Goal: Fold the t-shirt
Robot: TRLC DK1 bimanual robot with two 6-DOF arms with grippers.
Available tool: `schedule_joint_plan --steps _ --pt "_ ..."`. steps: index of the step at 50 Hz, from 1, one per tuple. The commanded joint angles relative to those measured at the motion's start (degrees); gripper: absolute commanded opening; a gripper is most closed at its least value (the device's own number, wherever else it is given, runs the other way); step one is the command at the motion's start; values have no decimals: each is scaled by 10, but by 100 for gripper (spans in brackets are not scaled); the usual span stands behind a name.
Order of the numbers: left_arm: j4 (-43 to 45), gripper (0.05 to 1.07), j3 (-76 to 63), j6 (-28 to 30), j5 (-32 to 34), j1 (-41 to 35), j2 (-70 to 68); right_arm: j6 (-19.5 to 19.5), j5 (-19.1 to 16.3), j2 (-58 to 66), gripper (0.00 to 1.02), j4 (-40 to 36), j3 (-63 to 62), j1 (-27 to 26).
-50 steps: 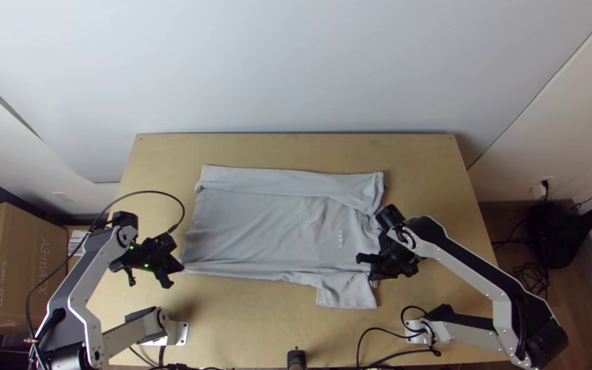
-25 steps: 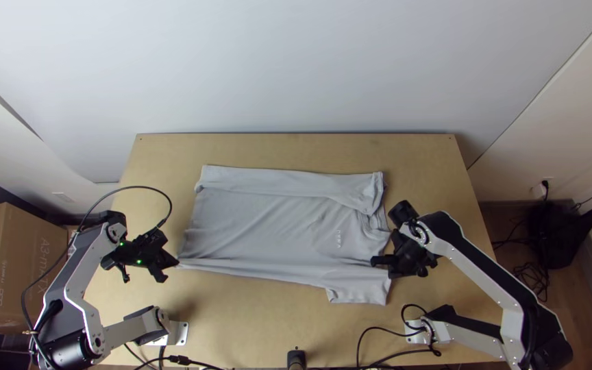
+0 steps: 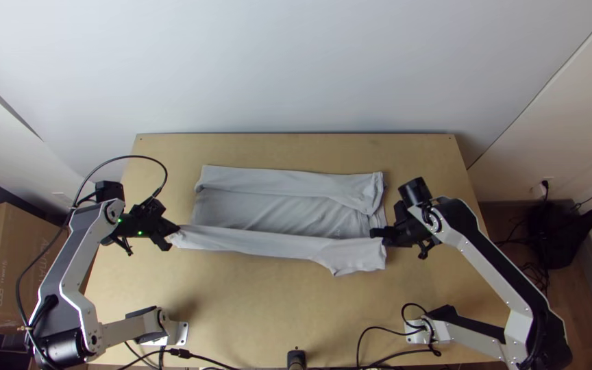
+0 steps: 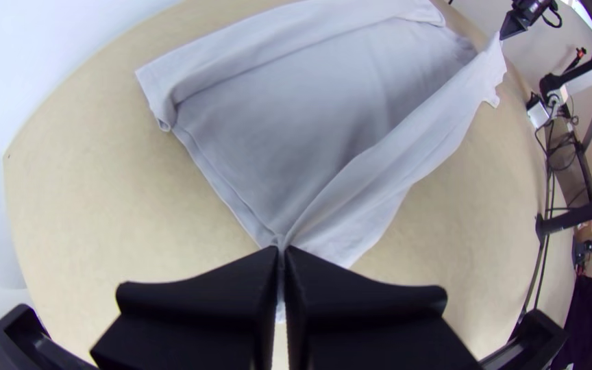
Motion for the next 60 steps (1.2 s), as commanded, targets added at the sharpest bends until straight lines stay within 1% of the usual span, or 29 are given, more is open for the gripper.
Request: schedule_joint_plan --steps 1,4,12,15,26,45,60 --pt "13 8 36 -31 4 -12 28 -16 7 28 2 24 35 -13" --pt "21 8 48 -43 4 -18 39 -20 7 42 2 38 52 -19" --pt "44 8 91 -71 4 -35 77 -51 7 80 2 87 83 -29" --pt "45 8 113 -80 4 -41 95 -55 7 101 2 96 98 -37" --pt "54 8 207 -120 3 -67 168 -58 7 191 2 101 166 -63" --pt "54 8 342 -153 3 -100 290 -66 7 299 2 105 268 -101" --pt "62 8 447 -196 -5 -128 396 -73 7 384 2 106 337 -120"
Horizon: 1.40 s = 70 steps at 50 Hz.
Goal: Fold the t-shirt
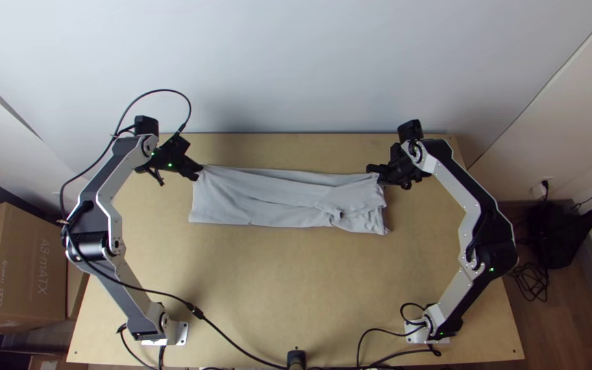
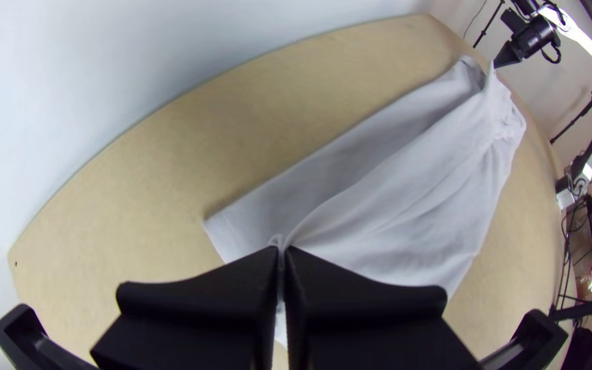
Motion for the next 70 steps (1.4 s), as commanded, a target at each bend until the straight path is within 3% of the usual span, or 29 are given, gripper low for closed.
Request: schedule_joint_plan --steps 1,14,19,20,22,25,26,29,31,35,46,52,62,67,70 --pt "4 8 42 -26 -4 -9 41 -14 5 33 2 3 26 -8" --pt "35 8 47 -70 -35 -24 92 -1 12 94 2 48 30 -15" --pt "55 10 35 -90 -36 -24 97 9 32 108 4 80 20 -17" --pt "57 15 32 -94 -36 -24 97 10 40 111 10 86 19 -18" --pt "57 36 28 -96 -37 -24 97 10 53 112 35 92 13 -18" --pt "58 70 20 -98 -36 -24 89 10 54 109 93 93 6 -19" --pt "61 78 16 -98 -36 -24 84 10 56 105 100 93 4 -20" --pt "81 93 10 -116 -36 -21 66 11 57 85 99 107 -9 -24" --pt "86 97 10 -127 -36 -16 53 16 57 62 99 127 -23 -28" --pt "96 101 10 -157 -36 -1 28 18 57 12 99 160 -52 -38" --pt "93 102 -25 -185 3 62 -26 75 48 -117 99 175 -106 -71" --pt "69 102 -37 -192 61 103 -34 120 -22 -168 99 175 -127 -95" --pt "16 102 -54 -188 179 154 -5 216 -245 -207 99 165 -133 -148" --pt "-15 102 -52 -183 205 159 28 265 -337 -213 99 164 -133 -170" --pt "-20 102 -53 -190 228 164 40 279 -367 -217 99 164 -133 -178"
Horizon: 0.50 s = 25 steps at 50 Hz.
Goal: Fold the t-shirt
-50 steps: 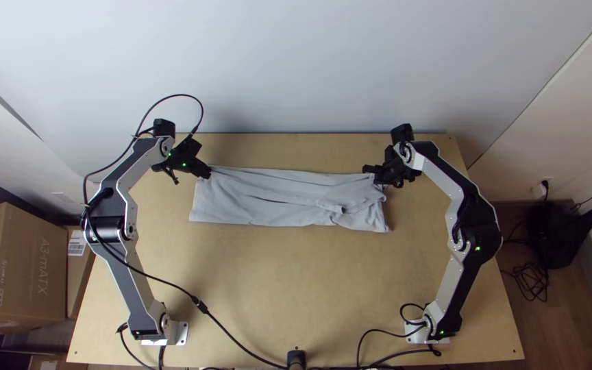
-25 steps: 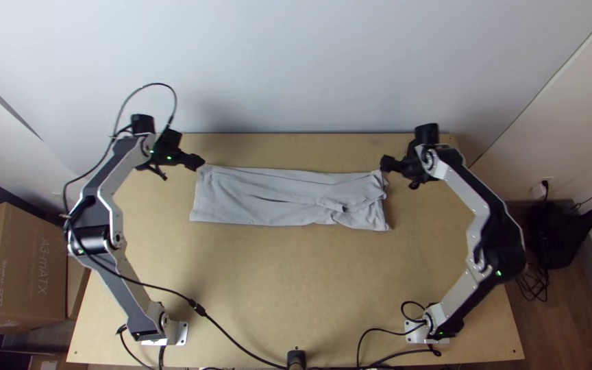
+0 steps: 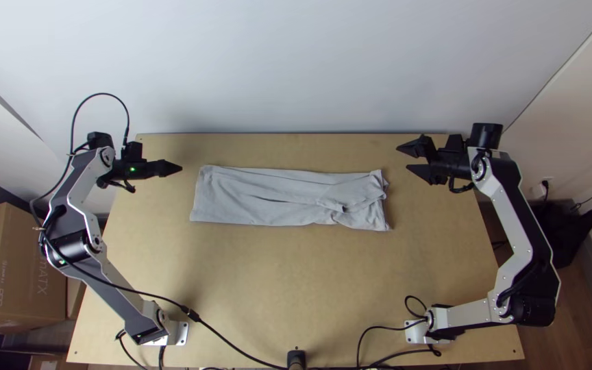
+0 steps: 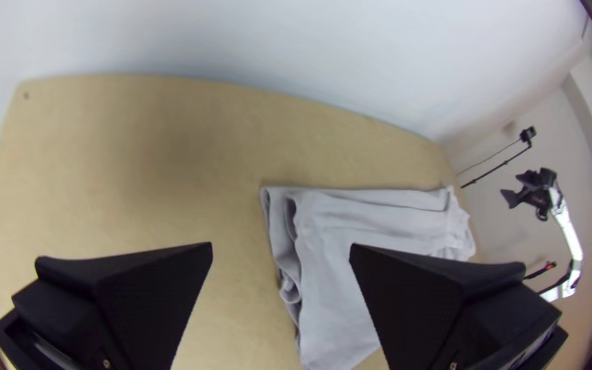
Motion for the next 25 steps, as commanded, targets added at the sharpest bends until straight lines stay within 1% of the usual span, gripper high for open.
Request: schedule_joint_plan --steps 1,4,6,11,25 --pt "-21 102 -9 -11 35 4 37 54 -50 -20 99 -2 -13 -15" --pt "-47 101 -2 -5 54 4 52 58 -75 -24 99 -10 -13 -18" --pt "-50 102 -3 -4 57 0 60 58 -84 -28 99 -13 -14 -18" --pt "-55 102 -8 0 56 -13 74 59 -90 -39 99 -17 -11 -17" --pt "-48 102 -25 1 37 -62 93 60 -89 -56 99 -20 -10 -12"
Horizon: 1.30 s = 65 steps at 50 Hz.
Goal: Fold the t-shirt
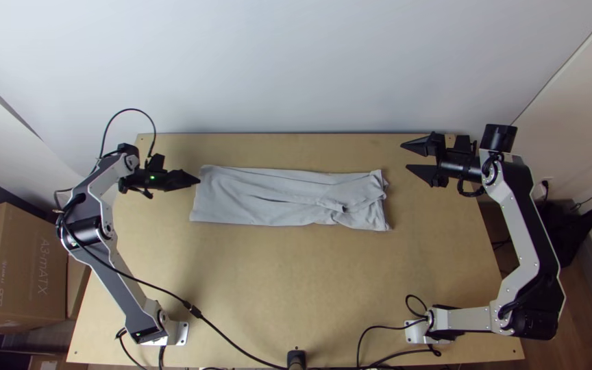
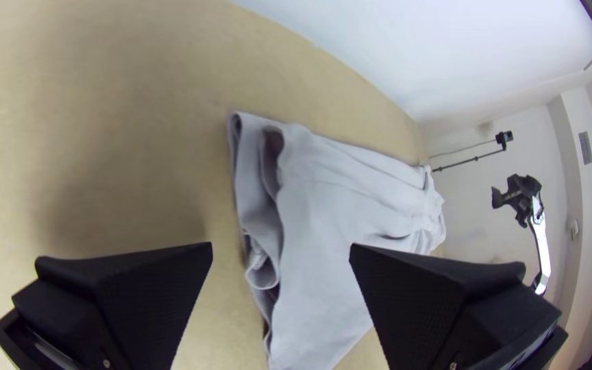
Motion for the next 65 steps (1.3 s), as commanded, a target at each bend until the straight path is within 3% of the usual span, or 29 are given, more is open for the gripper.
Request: schedule_joint_plan --steps 1,17,44,47,50,52,56,65 --pt "-4 102 -20 3 -2 -23 16 14 -7 -16 99 -5 -6 3" --pt "47 102 -39 -27 -97 -94 24 26 -7 -44 99 -7 5 8" --pt "78 100 -47 -107 -123 -186 -2 36 -7 -70 99 -8 4 8" --pt "92 92 -48 -120 -138 -193 0 36 -7 -73 99 -8 2 8" --pt "96 75 -51 -123 -147 -197 0 37 -7 -76 99 -9 -1 8" --pt "103 56 -53 -133 -158 -197 0 37 -7 -78 99 -9 -2 8" --pt "107 9 -56 -135 -175 -193 -2 37 -7 -81 99 -9 -4 8" --pt "99 8 -75 -101 -194 -144 -26 36 -7 -92 99 -8 -15 8"
